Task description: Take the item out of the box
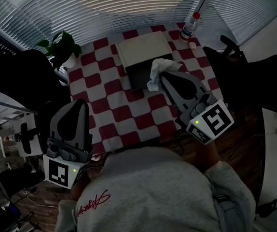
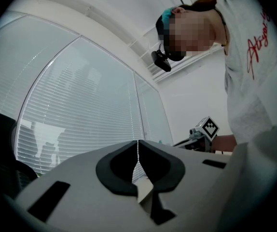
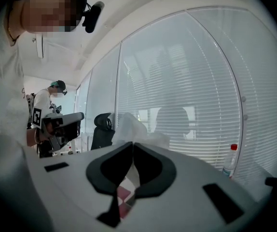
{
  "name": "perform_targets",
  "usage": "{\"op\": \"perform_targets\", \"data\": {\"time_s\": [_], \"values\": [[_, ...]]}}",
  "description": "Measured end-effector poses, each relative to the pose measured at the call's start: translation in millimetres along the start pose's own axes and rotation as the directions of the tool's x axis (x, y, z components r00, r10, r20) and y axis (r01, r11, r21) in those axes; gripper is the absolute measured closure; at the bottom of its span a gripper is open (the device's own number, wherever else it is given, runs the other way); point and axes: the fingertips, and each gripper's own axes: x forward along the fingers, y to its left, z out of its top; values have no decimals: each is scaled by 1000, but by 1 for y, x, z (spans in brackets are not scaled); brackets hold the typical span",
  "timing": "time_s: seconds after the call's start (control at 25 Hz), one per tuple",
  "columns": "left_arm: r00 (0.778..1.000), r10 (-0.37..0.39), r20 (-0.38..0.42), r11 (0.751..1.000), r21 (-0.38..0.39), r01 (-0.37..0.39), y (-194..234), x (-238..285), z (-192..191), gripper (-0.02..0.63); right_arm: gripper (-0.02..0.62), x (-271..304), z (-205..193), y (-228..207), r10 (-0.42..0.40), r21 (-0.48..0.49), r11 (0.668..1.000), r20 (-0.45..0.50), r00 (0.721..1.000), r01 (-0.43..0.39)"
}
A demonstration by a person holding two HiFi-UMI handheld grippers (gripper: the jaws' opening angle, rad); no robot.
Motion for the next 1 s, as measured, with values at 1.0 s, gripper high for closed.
{"op": "perform_targets", "data": {"time_s": [1.0], "values": [[1000,-20,-20,1000,7,20,-4,6,1,588,575,-26,31,3,-8,33,999,120,993,4]]}}
